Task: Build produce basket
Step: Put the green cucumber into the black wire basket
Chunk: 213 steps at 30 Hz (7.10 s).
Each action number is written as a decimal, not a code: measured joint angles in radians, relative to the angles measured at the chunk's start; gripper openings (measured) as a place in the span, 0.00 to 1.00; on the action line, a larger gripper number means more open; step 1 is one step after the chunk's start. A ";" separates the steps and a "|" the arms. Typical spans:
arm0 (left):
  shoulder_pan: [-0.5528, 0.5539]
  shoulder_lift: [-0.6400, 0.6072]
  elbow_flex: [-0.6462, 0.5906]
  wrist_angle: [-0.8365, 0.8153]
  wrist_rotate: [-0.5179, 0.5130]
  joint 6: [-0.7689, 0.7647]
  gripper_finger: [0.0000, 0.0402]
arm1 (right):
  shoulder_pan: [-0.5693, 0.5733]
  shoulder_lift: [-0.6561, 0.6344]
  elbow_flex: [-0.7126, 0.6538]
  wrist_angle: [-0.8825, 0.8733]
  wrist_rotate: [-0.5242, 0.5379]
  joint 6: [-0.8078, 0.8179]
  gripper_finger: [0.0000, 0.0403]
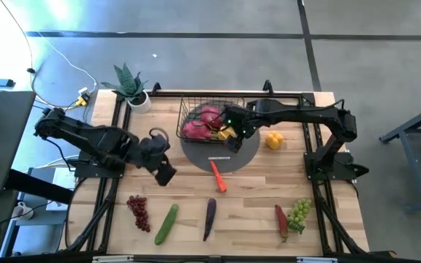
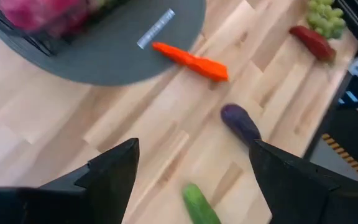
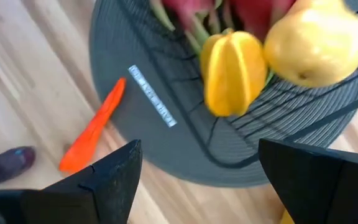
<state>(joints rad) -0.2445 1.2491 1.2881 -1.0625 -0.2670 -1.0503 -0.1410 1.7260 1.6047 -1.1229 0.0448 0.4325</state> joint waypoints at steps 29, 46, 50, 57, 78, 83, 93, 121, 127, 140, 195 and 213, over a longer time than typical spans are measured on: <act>-0.344 0.279 0.000 -0.033 -0.006 -0.628 0.73 | 0.237 0.000 0.025 -0.075 -0.023 0.109 0.75; -0.393 0.495 0.000 0.044 0.076 -0.764 0.73 | 0.287 0.000 0.135 -0.132 -0.022 0.091 0.75; -0.392 0.531 0.000 0.091 0.082 -0.777 0.73 | 0.287 0.000 0.135 -0.138 -0.021 0.084 0.75; -0.391 0.595 0.000 0.148 0.114 -0.805 0.73 | 0.287 0.000 0.135 -0.146 -0.015 0.075 0.75; -0.363 0.691 0.000 0.182 0.172 -0.840 0.70 | 0.288 0.000 0.135 -0.176 0.008 0.061 0.75; -0.350 0.691 0.000 0.182 0.173 -0.792 0.56 | 0.288 0.000 0.135 -0.175 0.008 0.061 0.75; -0.322 0.691 0.000 0.183 0.178 -0.662 0.25 | 0.288 0.000 0.135 -0.175 0.009 0.064 0.75; -0.024 0.506 0.001 0.143 0.123 -0.060 0.25 | 0.334 0.000 0.134 -0.230 0.128 0.293 0.75; 0.094 0.436 0.001 0.143 0.121 0.101 0.25 | 0.355 0.000 0.134 -0.241 0.166 0.355 0.75; 0.353 0.287 0.001 0.147 0.087 0.373 0.25 | 0.380 0.000 0.134 -0.241 0.229 0.496 0.75; 0.894 0.389 0.001 0.683 0.190 0.983 0.25 | 0.138 0.000 0.134 -0.237 0.311 0.403 0.75; 0.898 0.489 0.001 0.704 0.155 1.020 0.25 | 0.122 0.000 0.134 -0.242 0.277 0.355 0.75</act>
<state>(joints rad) 0.6530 1.7378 1.2892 -0.3585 -0.1124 -0.0307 -0.0187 1.7260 1.7386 -1.3648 0.3214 0.7872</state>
